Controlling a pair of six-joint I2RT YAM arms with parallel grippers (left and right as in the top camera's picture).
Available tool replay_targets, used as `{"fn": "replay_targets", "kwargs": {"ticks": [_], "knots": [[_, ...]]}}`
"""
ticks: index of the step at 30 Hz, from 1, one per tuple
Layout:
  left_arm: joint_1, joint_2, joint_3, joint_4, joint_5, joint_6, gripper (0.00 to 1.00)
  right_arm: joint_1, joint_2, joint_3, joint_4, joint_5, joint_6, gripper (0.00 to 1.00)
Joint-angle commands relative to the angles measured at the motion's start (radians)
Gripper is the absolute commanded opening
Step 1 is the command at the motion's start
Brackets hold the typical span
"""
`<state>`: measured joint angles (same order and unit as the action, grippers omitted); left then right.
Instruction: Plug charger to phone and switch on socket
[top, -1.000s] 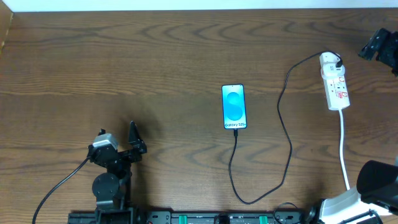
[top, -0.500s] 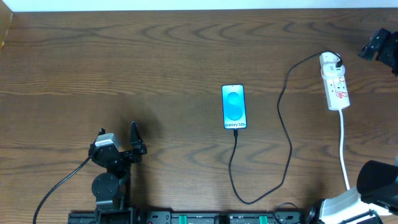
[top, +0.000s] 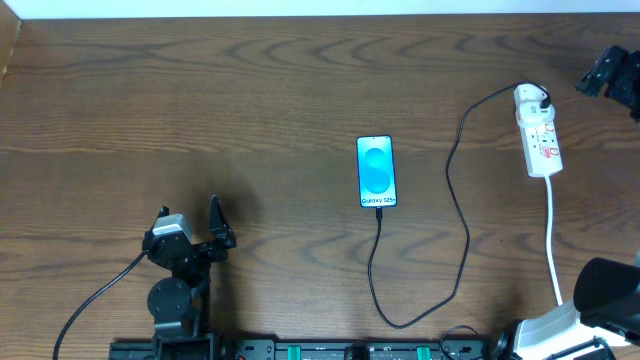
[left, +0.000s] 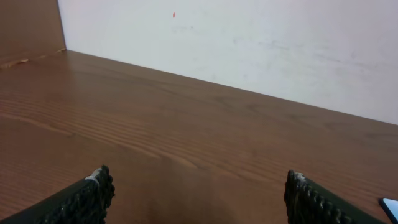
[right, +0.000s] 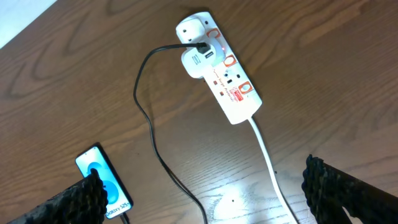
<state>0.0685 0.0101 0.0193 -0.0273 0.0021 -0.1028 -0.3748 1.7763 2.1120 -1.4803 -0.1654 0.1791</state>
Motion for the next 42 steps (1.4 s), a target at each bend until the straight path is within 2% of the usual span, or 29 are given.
{"fn": "replay_targets", "kwargs": {"ticks": [1,16,25,32,42], "knots": [[0.005,-0.006,-0.015,-0.046,0.002,0.017,0.89,0.003,-0.002,0.006,-0.001,-0.001,0.010,0.99],[0.005,-0.006,-0.015,-0.046,0.002,0.016,0.89,0.002,0.002,0.006,0.009,0.019,0.011,0.99],[0.005,-0.006,-0.015,-0.046,0.002,0.016,0.89,0.056,0.002,-0.098,0.156,0.024,0.047,0.99],[0.005,-0.006,-0.015,-0.046,0.002,0.017,0.89,0.189,0.002,-0.375,0.425,0.026,0.071,0.99],[0.005,-0.006,-0.015,-0.046,0.002,0.016,0.89,0.399,0.002,-0.850,0.965,0.061,0.071,0.99]]}}
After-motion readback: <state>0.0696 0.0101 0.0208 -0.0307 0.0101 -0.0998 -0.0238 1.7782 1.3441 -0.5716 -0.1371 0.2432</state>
